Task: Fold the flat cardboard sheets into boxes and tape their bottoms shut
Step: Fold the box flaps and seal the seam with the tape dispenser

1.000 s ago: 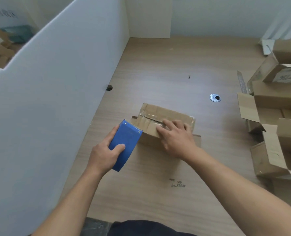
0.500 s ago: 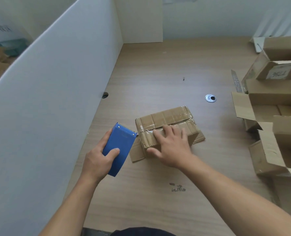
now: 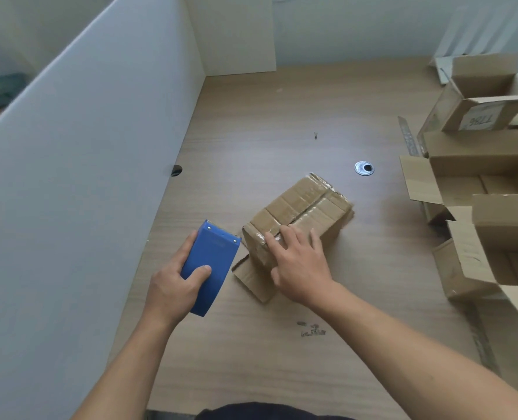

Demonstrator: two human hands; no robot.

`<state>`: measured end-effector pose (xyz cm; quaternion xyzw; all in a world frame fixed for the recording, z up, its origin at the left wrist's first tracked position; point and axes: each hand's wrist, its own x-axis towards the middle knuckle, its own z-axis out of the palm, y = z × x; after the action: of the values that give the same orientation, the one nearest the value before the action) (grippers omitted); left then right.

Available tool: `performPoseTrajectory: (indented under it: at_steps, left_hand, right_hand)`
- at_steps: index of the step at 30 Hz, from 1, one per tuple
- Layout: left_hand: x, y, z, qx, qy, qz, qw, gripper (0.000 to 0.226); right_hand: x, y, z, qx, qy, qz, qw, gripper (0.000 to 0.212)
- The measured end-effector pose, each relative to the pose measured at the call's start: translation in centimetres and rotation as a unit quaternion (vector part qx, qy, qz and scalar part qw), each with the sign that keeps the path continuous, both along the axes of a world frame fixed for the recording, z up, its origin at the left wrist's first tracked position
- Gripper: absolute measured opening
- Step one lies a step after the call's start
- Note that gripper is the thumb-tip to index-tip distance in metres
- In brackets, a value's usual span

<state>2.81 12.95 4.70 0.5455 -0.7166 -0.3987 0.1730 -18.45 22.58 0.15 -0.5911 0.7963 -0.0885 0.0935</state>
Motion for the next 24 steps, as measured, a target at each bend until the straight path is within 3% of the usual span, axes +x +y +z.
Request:
performPoseTrajectory:
  at_steps: [6,10,13,19,21,24]
  left_hand:
    - [-0.5,0.0,0.1,-0.026,-0.011,-0.031,0.999,0.068]
    - [-0.1,0.0,0.0,-0.029,-0.024,-0.047,0.998,0.068]
    - [0.7,0.0,-0.3,-0.051,-0.037,-0.073,0.995,0.071]
    - [1.6,0.9,-1.4,-0.235,-0.059,-0.183,0.953,0.069]
    - [1.7,1.0,-1.7,-0.291,-0.055,-0.213,0.931,0.064]
    - [1.7,1.1,-1.9,-0.321,-0.049,-0.249,0.912,0.061]
  right_hand:
    - [-0.1,0.6,-0.2,0.006,-0.046,0.044,0.998,0.057]
    - [-1.5,0.5,-0.8,-0.075,-0.079,0.042,0.993,0.035]
    - [-3.1,0.6,-0.5,-0.03,-0.122,0.074,0.989,0.034]
    - [-4.1,1.3,0.4,0.006,-0.137,0.083,0.987,0.034]
    - [-3.6,1.3,1.1,-0.041,-0.156,0.063,0.985,0.037]
    - [-3.0,1.1,2.2,-0.15,-0.254,0.041,0.955,0.051]
